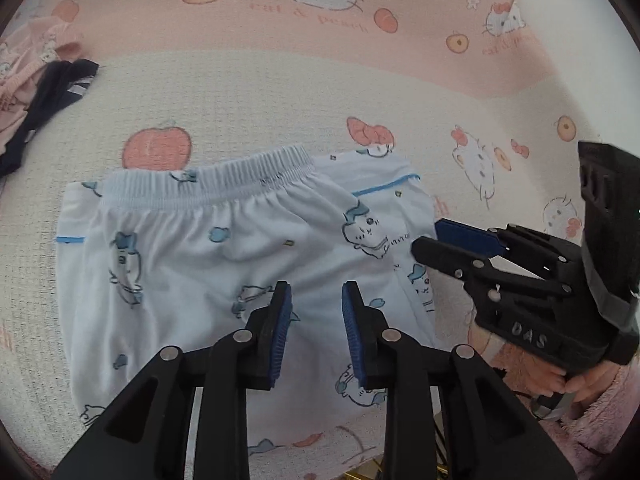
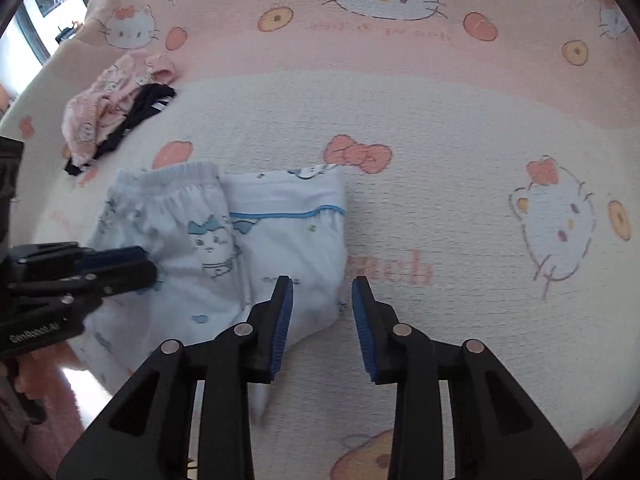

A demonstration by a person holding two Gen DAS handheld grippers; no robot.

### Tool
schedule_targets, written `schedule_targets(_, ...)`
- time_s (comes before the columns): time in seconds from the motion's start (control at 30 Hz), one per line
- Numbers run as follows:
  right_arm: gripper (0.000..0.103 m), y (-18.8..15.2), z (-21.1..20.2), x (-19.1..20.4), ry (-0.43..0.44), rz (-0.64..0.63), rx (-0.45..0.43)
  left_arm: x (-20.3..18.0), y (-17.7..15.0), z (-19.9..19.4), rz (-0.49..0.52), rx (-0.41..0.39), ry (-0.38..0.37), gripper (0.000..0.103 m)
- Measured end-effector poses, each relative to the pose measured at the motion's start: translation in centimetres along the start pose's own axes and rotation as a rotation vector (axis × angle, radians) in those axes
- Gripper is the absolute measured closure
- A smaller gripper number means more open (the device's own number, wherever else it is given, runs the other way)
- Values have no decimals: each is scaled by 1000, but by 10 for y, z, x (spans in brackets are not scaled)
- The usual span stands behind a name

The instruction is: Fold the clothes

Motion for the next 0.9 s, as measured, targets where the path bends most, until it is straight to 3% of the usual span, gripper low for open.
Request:
schedule_targets(0.03,69,-1,0,13,11,-52,0,1,-2,3,20,7,29,68)
schedule_targets(0.17,69,-2,-2,4,-3,-13,1,22,-2,-7,36,7,185,68)
schedule_targets(0.23,70,-2,-4,-2,-12,14,2,33,-1,-19,-6,-9,163,68)
schedule_targets(0.27,69,-2,-5,-5,-16,27,2,29,-1,-21,-20,-10,107,68)
schedule_targets(0.3,68,-2,-6,-8,-21,40,3,20,0,-20,-10,-15,61,67)
schedule_targets(0.37,68,-2,-8,-12,-3,76,5,-2,1,-12,73,-22,59,67)
schedule_targets(0.5,67,-10,-4,10,47,9,36,-12,-9,14,168,41,162,67)
schedule_targets(0.6,67,-14,5,16,8,-28,53,12,-11,3,169,56,318,64)
schedule_targets(0.7,67,-14,10,12,-51,-48,58,22,-12,-5,129,53,313,64)
schedule_targets(0.8,67,-10,8,20,-29,-75,33,24,-12,-3,156,68,353,64)
schedule_targets(0.9,67,-9,10,27,6,-76,34,32,-10,-3,90,71,315,62)
Point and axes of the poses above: each gripper's, at about its wrist camera, not at the fingertips, and z roughly the way its jaws point, x to its left, y to its top, the point moved 10 cm from there along z, roughly the way its jaws point
